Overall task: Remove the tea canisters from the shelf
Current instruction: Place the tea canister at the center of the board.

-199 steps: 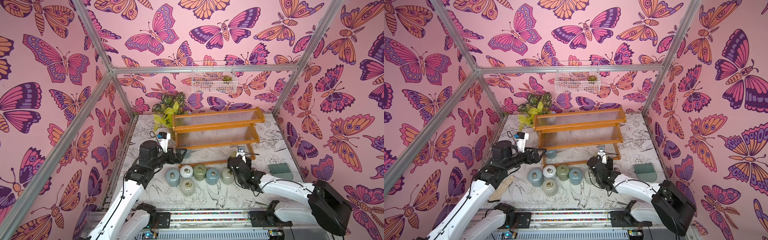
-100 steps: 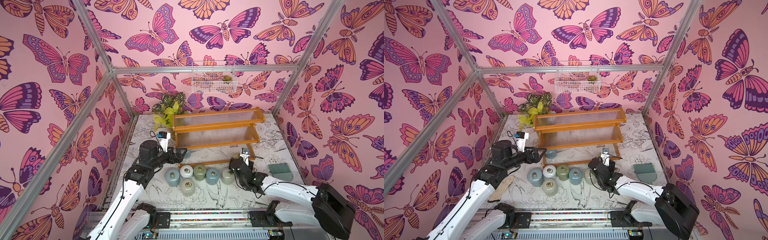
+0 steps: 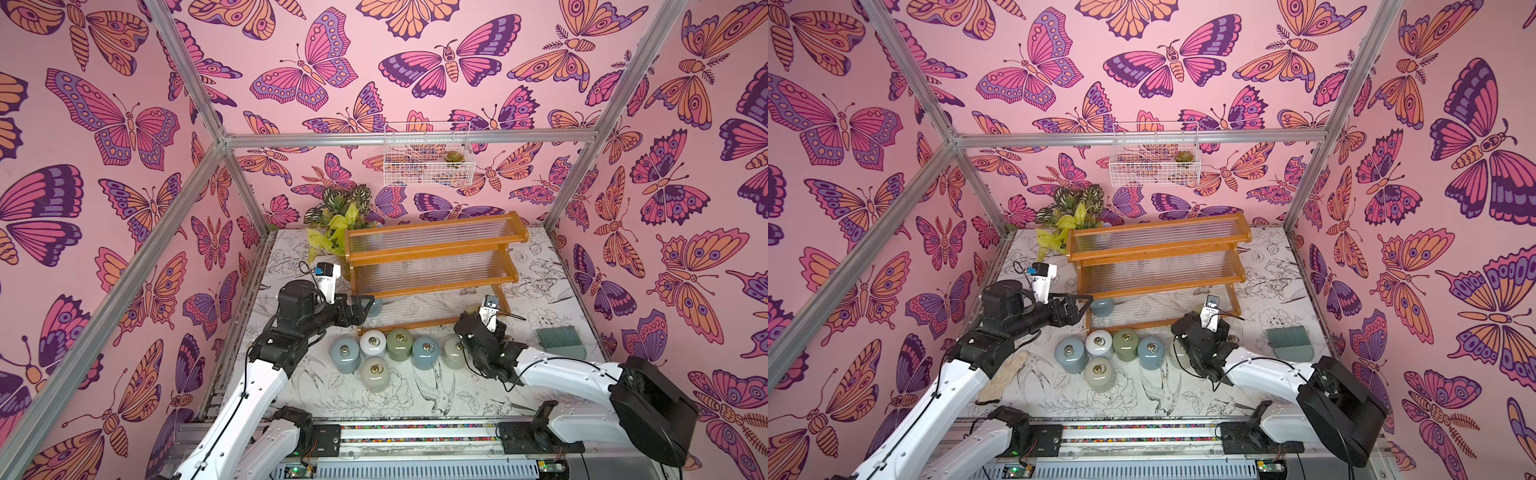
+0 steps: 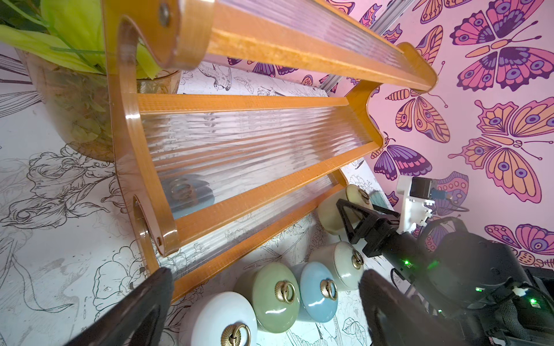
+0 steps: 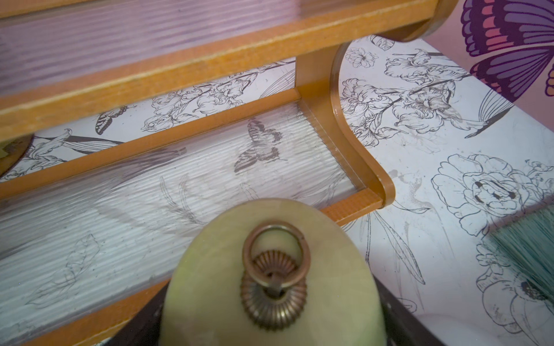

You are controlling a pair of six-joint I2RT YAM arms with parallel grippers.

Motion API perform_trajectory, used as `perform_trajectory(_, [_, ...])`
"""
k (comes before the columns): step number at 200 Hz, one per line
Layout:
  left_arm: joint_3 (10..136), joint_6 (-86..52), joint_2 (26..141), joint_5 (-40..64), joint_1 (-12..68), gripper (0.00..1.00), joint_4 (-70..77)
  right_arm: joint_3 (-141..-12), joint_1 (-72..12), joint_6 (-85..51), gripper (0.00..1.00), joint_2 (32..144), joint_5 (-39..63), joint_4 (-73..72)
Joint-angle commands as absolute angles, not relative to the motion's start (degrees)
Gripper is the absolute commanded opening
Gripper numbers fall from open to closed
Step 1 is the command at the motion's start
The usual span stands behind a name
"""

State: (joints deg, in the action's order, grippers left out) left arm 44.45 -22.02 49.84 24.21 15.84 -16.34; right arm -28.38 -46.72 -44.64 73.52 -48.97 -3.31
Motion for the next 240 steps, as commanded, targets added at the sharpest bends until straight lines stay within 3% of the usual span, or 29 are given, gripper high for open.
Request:
perform_trajectory(1, [45.26, -22.32, 48.96, 24.25, 16.25, 1.00, -15.79, -26.61, -46.38, -47.96, 0.76, 74.80, -50.01, 7.97])
perform_trajectory(101, [45.06, -22.32, 49.05, 23.80, 16.44, 1.00, -15.75, -28.26, -46.27, -47.86, 0.84, 79.37, -51.99, 5.48])
perform_trajectory(151, [45.19, -22.26, 49.13, 23.58, 16.49, 1.00, -15.73, -28.28, -46.31, -47.91, 1.00, 75.85, -53.90, 7.40])
perform_trajectory(194, [45.69, -21.91, 49.91, 23.47, 16.48, 1.00, -15.80, -32.33, -46.53, -44.80, 0.99, 71.48, -54.33, 13.65])
perform_trajectory(240, [45.97, -21.75, 49.75, 22.94, 16.48, 1.00, -15.81, -37.50, -48.09, -31.09, 0.99, 67.46, -48.88, 9.08])
